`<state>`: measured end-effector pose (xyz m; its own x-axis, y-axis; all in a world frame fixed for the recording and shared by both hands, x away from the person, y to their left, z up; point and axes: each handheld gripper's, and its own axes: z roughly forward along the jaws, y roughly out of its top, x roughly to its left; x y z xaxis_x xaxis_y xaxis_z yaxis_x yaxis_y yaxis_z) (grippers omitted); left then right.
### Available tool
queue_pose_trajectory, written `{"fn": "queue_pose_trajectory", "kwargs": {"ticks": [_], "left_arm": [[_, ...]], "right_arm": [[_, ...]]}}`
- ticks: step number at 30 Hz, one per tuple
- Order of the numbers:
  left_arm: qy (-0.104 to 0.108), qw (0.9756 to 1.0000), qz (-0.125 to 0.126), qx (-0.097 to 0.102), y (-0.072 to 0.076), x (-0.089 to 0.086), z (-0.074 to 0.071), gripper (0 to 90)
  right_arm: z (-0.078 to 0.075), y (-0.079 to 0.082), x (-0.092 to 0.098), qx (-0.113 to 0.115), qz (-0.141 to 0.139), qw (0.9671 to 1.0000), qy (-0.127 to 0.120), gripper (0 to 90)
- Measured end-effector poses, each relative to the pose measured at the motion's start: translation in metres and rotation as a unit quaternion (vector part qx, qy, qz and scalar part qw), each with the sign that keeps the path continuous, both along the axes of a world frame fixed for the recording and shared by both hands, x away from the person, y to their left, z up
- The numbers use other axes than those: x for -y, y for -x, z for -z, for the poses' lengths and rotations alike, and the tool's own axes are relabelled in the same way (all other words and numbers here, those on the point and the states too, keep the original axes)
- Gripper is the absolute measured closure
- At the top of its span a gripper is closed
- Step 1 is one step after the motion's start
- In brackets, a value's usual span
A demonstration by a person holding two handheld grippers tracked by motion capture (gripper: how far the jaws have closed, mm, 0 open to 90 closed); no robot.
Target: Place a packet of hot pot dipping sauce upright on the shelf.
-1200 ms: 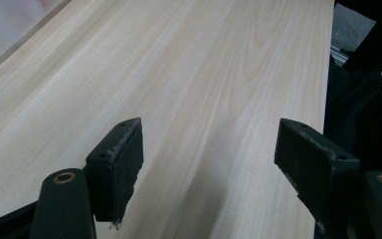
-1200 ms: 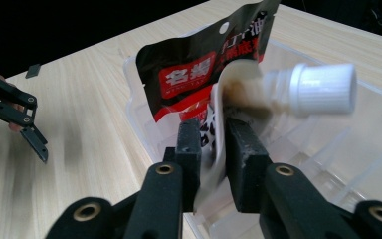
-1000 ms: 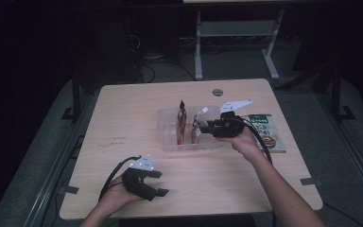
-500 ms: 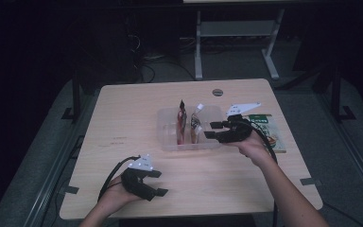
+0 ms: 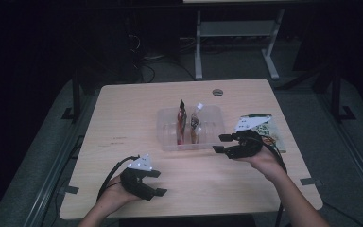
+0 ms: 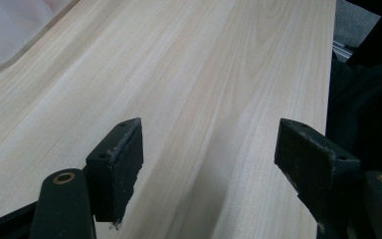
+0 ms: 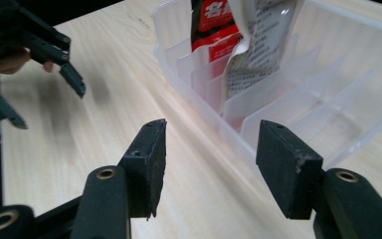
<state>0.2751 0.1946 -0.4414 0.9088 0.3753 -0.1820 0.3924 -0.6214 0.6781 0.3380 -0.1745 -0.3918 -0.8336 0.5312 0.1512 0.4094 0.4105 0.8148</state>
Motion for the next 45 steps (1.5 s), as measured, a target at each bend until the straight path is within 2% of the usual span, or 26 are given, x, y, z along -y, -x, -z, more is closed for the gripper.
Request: {"fn": "queue_pose_trajectory", "kwargs": {"ticks": [6, 12, 13, 16, 20, 22, 23, 26, 29, 30, 31, 32, 34, 36, 38, 39, 40, 41, 43, 45], "left_arm": [[-0.002, 1.0, 0.002, 0.004, 0.0, 0.0, 0.0, 26.3], [0.003, 1.0, -0.002, 0.004, 0.0, 0.001, 0.001, 26.2], [0.003, 1.0, -0.002, 0.003, 0.0, 0.001, 0.002, 26.2], [0.002, 1.0, -0.001, 0.005, 0.0, 0.001, 0.001, 26.2], [0.003, 1.0, 0.0, 0.006, 0.0, 0.002, 0.002, 26.2], [0.003, 1.0, -0.001, 0.005, 0.0, 0.002, 0.002, 26.2], [0.003, 1.0, 0.0, 0.006, 0.0, 0.003, 0.002, 26.2], [0.002, 1.0, 0.002, 0.006, 0.0, 0.003, 0.002, 26.2], [0.002, 1.0, 0.003, 0.006, -0.001, 0.003, 0.002, 26.2], [0.002, 1.0, 0.003, 0.006, -0.001, 0.003, 0.002, 26.2], [0.0, 1.0, 0.004, 0.007, -0.001, 0.002, 0.002, 26.2], [0.0, 1.0, 0.004, 0.006, -0.001, 0.002, 0.002, 26.2], [-0.001, 1.0, 0.004, 0.005, -0.001, 0.002, 0.002, 26.2], [-0.004, 1.0, 0.006, 0.004, -0.002, 0.002, 0.002, 26.2], [-0.002, 1.0, 0.004, 0.003, -0.002, 0.003, 0.002, 26.2], [-0.002, 1.0, 0.004, 0.002, -0.002, 0.003, 0.003, 26.2], [-0.002, 1.0, 0.004, 0.002, -0.002, 0.003, 0.003, 26.2], [-0.003, 1.0, 0.004, 0.002, -0.002, 0.003, 0.003, 26.2], [-0.006, 1.0, 0.005, 0.001, -0.003, 0.003, 0.004, 26.2], [-0.004, 1.0, 0.005, 0.001, -0.003, 0.004, 0.004, 26.2]], "right_arm": [[0.005, 0.012, 0.008, -0.002, 0.007, 0.9999, 0.01, 47.0], [0.012, 0.022, 0.025, -0.009, 0.026, 0.9991, 0.032, 55.1], [0.014, 0.024, 0.032, -0.006, 0.035, 0.9987, 0.037, 59.8], [0.017, 0.025, 0.044, -0.007, 0.044, 0.9981, 0.043, 66.5], [0.019, 0.021, 0.059, -0.007, 0.065, 0.9971, 0.041, 76.6], [0.02, 0.02, 0.062, -0.004, 0.065, 0.9971, 0.04, 78.7], [0.021, 0.018, 0.069, -0.001, 0.072, 0.9965, 0.042, 83.5], [0.024, 0.013, 0.078, 0.003, 0.086, 0.995, 0.051, 89.3], [0.027, 0.007, 0.087, 0.003, 0.109, 0.9923, 0.06, 89.6], [0.027, 0.007, 0.087, 0.003, 0.109, 0.9923, 0.06, 89.6], [0.029, 0.003, 0.093, 0.006, 0.123, 0.9899, 0.07, 89.6], [0.029, 0.003, 0.093, 0.006, 0.123, 0.9899, 0.07, 89.6], [0.033, -0.003, 0.102, 0.007, 0.148, 0.9852, 0.086, 89.6], [0.037, -0.009, 0.109, 0.001, 0.167, 0.9819, 0.09, 89.6], [0.039, -0.012, 0.112, 0.0, 0.173, 0.9809, 0.09, 89.6], [0.043, -0.017, 0.116, -0.005, 0.184, 0.978, 0.097, 89.7], [0.043, -0.017, 0.116, -0.005, 0.184, 0.978, 0.097, 89.7], [0.047, -0.022, 0.121, -0.009, 0.196, 0.9756, 0.1, 89.7], [0.05, -0.026, 0.123, -0.01, 0.203, 0.9732, 0.107, 89.7], [0.051, -0.028, 0.124, -0.014, 0.208, 0.972, 0.107, 89.7]]}}
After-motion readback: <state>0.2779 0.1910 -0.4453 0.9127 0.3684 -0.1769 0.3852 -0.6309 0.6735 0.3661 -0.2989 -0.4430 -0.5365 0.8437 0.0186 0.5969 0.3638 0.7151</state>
